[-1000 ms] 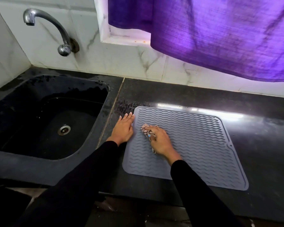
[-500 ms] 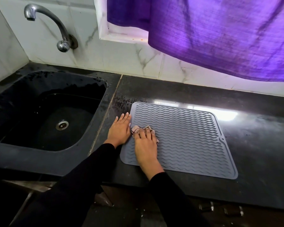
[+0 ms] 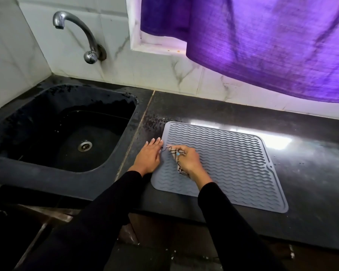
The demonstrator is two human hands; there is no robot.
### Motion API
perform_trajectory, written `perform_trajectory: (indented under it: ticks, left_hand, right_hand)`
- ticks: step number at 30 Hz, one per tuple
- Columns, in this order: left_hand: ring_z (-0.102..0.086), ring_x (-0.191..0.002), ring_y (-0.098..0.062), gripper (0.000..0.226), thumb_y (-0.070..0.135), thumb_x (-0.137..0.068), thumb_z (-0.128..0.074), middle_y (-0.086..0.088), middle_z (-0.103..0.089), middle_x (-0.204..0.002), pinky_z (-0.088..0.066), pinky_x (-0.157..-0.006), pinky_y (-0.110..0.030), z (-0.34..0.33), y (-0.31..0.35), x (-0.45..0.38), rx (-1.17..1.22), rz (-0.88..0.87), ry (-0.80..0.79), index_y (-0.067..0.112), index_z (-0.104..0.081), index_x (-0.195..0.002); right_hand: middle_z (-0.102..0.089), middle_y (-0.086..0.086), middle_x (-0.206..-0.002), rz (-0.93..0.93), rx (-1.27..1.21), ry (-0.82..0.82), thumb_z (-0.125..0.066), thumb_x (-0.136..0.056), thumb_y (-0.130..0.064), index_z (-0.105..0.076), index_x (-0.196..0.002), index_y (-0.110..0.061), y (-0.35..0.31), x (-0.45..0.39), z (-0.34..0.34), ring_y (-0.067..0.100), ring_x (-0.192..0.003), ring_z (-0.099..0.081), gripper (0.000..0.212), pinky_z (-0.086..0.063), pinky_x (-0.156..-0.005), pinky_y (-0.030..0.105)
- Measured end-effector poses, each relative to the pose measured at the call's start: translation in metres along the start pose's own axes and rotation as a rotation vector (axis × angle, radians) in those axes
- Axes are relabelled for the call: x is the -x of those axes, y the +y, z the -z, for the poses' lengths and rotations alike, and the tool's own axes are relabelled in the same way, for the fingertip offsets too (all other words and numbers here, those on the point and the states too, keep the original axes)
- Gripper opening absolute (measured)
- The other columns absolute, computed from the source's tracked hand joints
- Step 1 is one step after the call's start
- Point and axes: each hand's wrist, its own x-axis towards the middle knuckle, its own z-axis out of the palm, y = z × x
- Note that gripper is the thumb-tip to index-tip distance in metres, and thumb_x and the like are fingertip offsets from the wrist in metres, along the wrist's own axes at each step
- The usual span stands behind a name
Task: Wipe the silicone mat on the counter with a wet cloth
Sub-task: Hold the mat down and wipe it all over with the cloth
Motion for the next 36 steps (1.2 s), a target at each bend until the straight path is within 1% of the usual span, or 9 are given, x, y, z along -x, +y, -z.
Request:
perform_trajectory:
  ticks: [2, 5, 8, 14, 19, 21, 24, 29, 36]
  left_hand:
    - [-0.020, -0.142, -0.025, 0.050, 0.018, -0.095, -0.026, -0.011, -0.025, -0.152, -0.007, -0.117, -0.034, -0.001, 0.000, 0.007, -0.001, -0.010, 0.028, 0.007, -0.027, -0.144]
    - [-0.021, -0.142, -0.023, 0.050, 0.019, -0.095, -0.029, -0.010, -0.027, -0.152, -0.007, -0.116, -0.031, -0.002, 0.000, 0.011, 0.009, -0.009, 0.036, 0.008, -0.029, -0.143]
    - [-0.024, -0.141, -0.021, 0.048, 0.003, -0.091, -0.040, -0.007, -0.033, -0.149, -0.010, -0.117, -0.029, 0.001, -0.002, 0.009, 0.132, 0.033, 0.072, 0.010, -0.039, -0.139]
    - [-0.024, -0.141, -0.021, 0.050, -0.002, -0.087, -0.045, -0.007, -0.035, -0.148, -0.010, -0.117, -0.031, 0.006, -0.001, 0.007, 0.231, 0.070, 0.060, 0.011, -0.043, -0.136]
    - [-0.020, -0.142, -0.021, 0.051, 0.001, -0.088, -0.048, -0.008, -0.031, -0.150, -0.006, -0.118, -0.032, 0.007, 0.000, 0.007, 0.259, 0.088, 0.025, 0.011, -0.040, -0.138]
    - [-0.019, -0.143, -0.021, 0.049, 0.002, -0.091, -0.043, -0.008, -0.029, -0.151, -0.005, -0.117, -0.032, 0.006, 0.001, 0.009, 0.248, 0.085, 0.030, 0.010, -0.039, -0.139]
    - [-0.021, -0.142, -0.021, 0.047, 0.002, -0.093, -0.034, -0.009, -0.030, -0.151, -0.006, -0.118, -0.033, 0.002, 0.004, 0.017, 0.212, 0.080, 0.062, 0.010, -0.038, -0.139]
    - [-0.026, -0.140, -0.024, 0.042, 0.014, -0.098, -0.032, -0.011, -0.034, -0.148, -0.011, -0.118, -0.034, -0.007, 0.006, 0.022, 0.072, 0.034, 0.141, 0.008, -0.037, -0.139]
    - [-0.028, -0.139, -0.023, 0.058, 0.032, -0.089, -0.020, -0.010, -0.036, -0.148, -0.014, -0.118, -0.035, -0.011, 0.004, 0.021, -0.002, 0.037, 0.140, 0.008, -0.037, -0.139]
  right_hand:
    - [-0.067, 0.003, -0.099, 0.114, 0.194, -0.026, -0.051, -0.088, 0.000, -0.068, -0.110, -0.020, -0.003, 0.012, -0.007, 0.018, -0.075, -0.065, 0.035, -0.055, -0.064, 0.024]
    - [-0.057, 0.004, -0.129, 0.316, 0.575, -0.039, -0.050, -0.088, -0.005, -0.061, -0.121, -0.020, 0.006, 0.036, -0.029, 0.026, -0.124, -0.048, 0.037, -0.034, -0.109, 0.035]
    - [-0.049, 0.008, -0.139, 0.382, 0.733, 0.032, -0.022, -0.088, -0.014, -0.047, -0.136, -0.014, 0.018, 0.049, -0.044, 0.029, -0.138, -0.032, 0.054, -0.014, -0.118, 0.041]
    - [-0.069, 0.004, -0.105, 0.400, 1.035, 0.044, -0.028, -0.079, -0.015, -0.071, -0.107, -0.017, 0.021, 0.048, -0.047, 0.031, -0.107, -0.063, 0.051, -0.048, -0.096, 0.045]
    - [-0.052, 0.003, -0.134, 0.460, 0.795, -0.074, -0.046, -0.087, -0.003, -0.058, -0.125, -0.017, 0.017, 0.041, -0.030, 0.027, -0.131, -0.040, 0.043, -0.026, -0.112, 0.039]
    - [-0.059, 0.003, -0.128, 0.300, 0.463, -0.197, -0.051, -0.085, 0.004, -0.064, -0.118, -0.018, 0.008, 0.034, -0.017, 0.025, -0.117, -0.053, 0.041, -0.040, -0.100, 0.033]
    - [-0.067, 0.007, -0.113, 0.056, -0.002, -0.045, -0.050, -0.090, 0.000, -0.066, -0.114, -0.019, -0.005, 0.027, 0.001, 0.021, -0.084, -0.062, 0.035, -0.048, -0.068, 0.029]
    - [-0.052, 0.006, -0.136, 0.190, 0.738, 0.122, -0.048, -0.092, -0.006, -0.056, -0.128, -0.020, 0.021, 0.033, 0.013, 0.027, -0.127, -0.043, 0.040, -0.031, -0.108, 0.039]
    - [-0.035, 0.000, -0.150, 0.243, 0.725, 0.099, -0.047, -0.087, -0.005, -0.046, -0.137, -0.026, 0.053, 0.041, 0.007, 0.023, -0.141, -0.023, 0.055, -0.011, -0.118, 0.038]
